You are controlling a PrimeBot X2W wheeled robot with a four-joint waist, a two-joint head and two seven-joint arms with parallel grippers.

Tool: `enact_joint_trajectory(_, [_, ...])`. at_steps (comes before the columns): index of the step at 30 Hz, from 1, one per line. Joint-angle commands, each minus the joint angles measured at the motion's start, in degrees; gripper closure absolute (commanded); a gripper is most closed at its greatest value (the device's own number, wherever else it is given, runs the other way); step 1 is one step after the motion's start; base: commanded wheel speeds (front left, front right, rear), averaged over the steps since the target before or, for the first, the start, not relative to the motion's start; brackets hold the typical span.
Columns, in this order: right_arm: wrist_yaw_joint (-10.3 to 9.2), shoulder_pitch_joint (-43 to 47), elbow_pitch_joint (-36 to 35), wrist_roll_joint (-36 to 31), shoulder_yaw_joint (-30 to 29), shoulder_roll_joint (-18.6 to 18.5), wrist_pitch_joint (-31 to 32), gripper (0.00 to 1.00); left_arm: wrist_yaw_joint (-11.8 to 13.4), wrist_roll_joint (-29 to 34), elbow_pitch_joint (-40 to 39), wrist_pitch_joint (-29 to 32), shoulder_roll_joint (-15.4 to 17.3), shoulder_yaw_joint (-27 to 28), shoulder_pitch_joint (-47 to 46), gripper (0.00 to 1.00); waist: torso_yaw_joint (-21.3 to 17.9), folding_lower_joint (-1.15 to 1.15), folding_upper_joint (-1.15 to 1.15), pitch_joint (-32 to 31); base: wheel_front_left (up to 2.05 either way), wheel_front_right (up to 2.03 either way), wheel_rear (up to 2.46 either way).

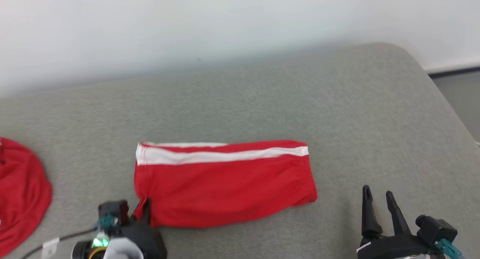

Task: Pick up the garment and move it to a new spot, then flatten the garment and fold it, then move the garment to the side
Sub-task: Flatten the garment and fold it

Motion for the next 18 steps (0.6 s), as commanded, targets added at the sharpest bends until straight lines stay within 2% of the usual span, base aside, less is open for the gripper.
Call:
enact_joint_trajectory(1, [-0.15, 0.7, 0.1, -0.6, 0.0, 0.1, 0.0, 0.00, 0.9, 1.3, -1.6, -0.2, 0.7, 1.2, 1.8, 1.00, 3.9, 0.01, 0.01, -3.5, 0.00, 0.00, 0.00])
enact_joint_trajectory(6, [-0.15, 1.6, 0.4, -1.2, 0.5, 0.1, 0.0, 0.00, 3.3, 4.7, -8.2, -0.2, 0.3, 6.1, 8.3, 1.00, 5.6, 0.01, 0.01, -3.9, 0.00, 0.00, 0.00])
enact_joint_trajectory(11, [-0.15, 1.4, 0.8, -1.7, 1.4, 0.1, 0.0, 0.00, 3.2, 8.1, -11.5, -0.2, -0.7, 9.2, 13.1, 0.98, 6.3, 0.01, 0.01, -4.1, 0.00, 0.00, 0.00])
enact_joint_trajectory(12, [-0.15, 1.3, 0.8, -1.7, 1.4, 0.1, 0.0, 0.00, 3.2, 9.0, -12.4, -0.2, -0.7, 10.0, 13.6, 0.62, 6.4, 0.01, 0.01, -4.1, 0.00, 0.00, 0.00])
enact_joint_trajectory(13, [-0.15, 1.2, 0.9, -1.7, 1.6, 0.0, 0.0, 0.00, 3.2, 9.6, -12.9, -0.2, -0.8, 10.7, 14.4, 0.13, 6.4, 0.01, 0.01, -4.0, 0.00, 0.00, 0.00])
enact_joint_trajectory(14, [-0.15, 1.1, 0.9, -1.7, 1.6, 0.0, 0.0, 0.00, 3.2, 10.5, -13.5, -0.2, -1.0, 11.5, 15.2, 0.00, 6.5, 0.01, 0.01, -4.0, 0.00, 0.00, 0.00])
enact_joint_trajectory(18, [-0.15, 0.7, 1.0, -1.8, 2.4, 0.1, 0.0, 0.00, 3.5, 14.4, -16.5, -0.2, -1.1, 15.1, 16.9, 0.00, 6.4, 0.01, 0.01, -4.1, 0.00, 0.00, 0.00])
